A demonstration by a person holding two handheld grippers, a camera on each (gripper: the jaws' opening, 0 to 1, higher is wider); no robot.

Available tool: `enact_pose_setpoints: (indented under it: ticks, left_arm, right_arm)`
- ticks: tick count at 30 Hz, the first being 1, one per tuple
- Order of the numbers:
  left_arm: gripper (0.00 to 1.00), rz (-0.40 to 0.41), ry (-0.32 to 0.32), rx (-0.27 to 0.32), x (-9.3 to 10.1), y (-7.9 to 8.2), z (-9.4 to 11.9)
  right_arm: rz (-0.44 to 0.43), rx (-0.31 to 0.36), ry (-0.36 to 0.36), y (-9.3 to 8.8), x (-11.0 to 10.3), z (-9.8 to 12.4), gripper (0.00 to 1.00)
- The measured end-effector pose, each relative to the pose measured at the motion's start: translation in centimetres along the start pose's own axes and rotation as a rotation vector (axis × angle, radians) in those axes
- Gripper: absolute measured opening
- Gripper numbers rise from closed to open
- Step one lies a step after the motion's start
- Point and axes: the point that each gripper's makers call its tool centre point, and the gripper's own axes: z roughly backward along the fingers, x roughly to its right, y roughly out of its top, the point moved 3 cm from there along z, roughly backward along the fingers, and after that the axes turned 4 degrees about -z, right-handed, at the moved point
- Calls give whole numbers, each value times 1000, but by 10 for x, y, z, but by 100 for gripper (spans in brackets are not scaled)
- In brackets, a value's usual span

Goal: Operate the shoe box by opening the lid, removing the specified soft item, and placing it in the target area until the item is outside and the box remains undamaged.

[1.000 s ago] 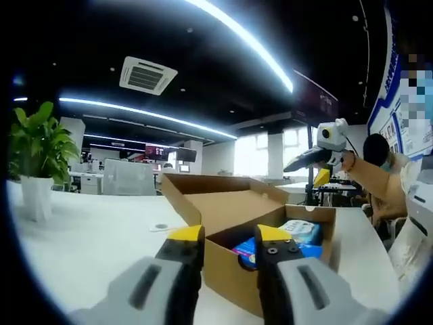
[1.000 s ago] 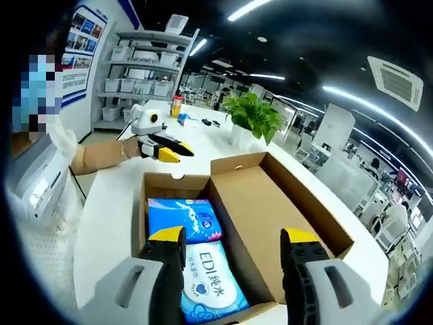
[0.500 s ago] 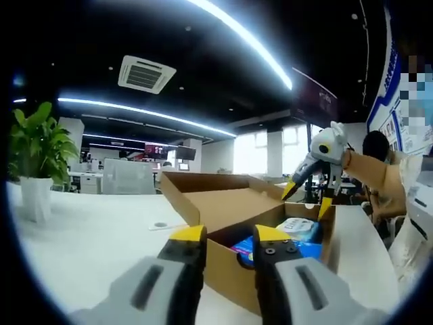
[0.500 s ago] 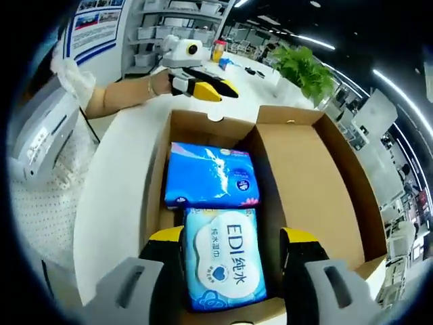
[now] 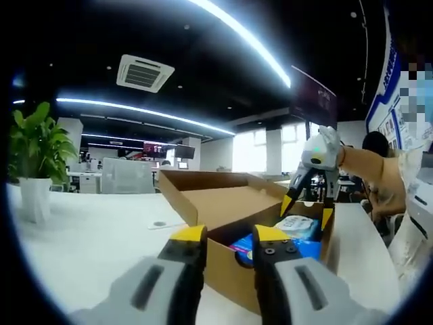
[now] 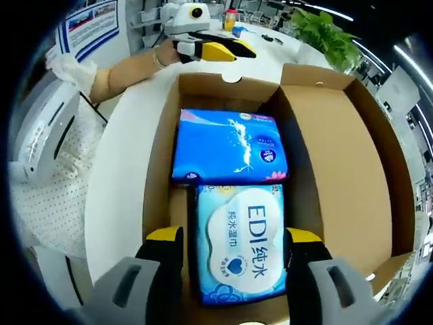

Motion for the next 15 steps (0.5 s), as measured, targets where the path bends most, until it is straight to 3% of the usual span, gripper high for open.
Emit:
enact_pose_setpoints:
  ticks: [10, 15]
  left_arm:
    - [27, 3, 7, 5, -1, 2, 2]
    - [26, 6, 5, 8, 0, 3, 3]
  right_arm:
    - [-23, -137, 37, -15, 9, -17, 64]
    - [-24, -164, 68, -18, 7, -25, 64]
